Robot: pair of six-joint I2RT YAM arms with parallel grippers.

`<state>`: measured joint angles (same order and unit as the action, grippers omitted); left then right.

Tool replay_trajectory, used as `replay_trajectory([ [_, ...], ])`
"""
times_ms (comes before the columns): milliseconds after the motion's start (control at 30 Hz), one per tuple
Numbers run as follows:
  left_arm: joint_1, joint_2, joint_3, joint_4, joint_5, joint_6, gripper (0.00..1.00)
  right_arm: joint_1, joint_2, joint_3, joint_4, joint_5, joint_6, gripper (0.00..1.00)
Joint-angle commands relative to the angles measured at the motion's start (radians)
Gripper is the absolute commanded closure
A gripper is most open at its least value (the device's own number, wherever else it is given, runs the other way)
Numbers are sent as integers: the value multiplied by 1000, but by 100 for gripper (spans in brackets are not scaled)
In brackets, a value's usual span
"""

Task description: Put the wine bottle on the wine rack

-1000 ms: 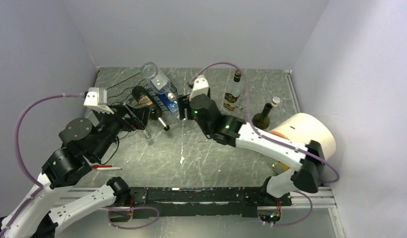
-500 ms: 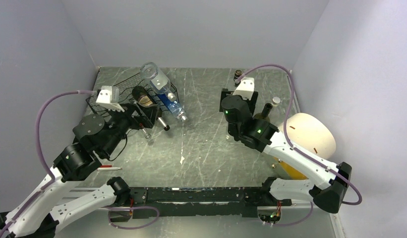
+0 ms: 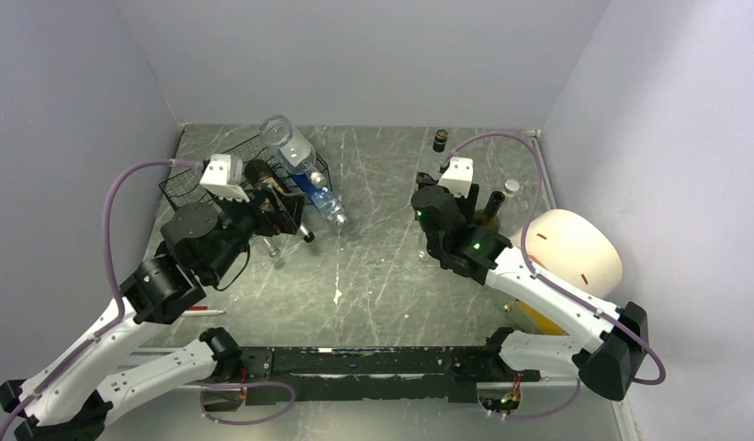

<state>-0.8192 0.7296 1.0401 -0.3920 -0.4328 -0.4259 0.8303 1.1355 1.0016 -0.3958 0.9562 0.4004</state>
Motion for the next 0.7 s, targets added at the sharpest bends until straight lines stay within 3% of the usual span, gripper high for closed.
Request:
replay_trajectory([
  [0, 1, -2, -10, 49, 17, 6, 1, -15, 3, -45, 30, -44, -2, 36],
  [67, 1, -1, -14, 53, 15, 9, 1, -16, 2, -51, 46, -57, -20, 44],
  [233, 1, -4, -40, 84, 24, 23, 1, -18, -3, -48, 54, -68, -62, 76],
  [533, 1, 13, -201, 290, -2, 88, 1, -18, -70, -15, 53, -253, -185, 94],
  [667, 2, 49, -331, 506, 118, 198, 1, -19, -107, 23, 35, -351, -184, 99],
])
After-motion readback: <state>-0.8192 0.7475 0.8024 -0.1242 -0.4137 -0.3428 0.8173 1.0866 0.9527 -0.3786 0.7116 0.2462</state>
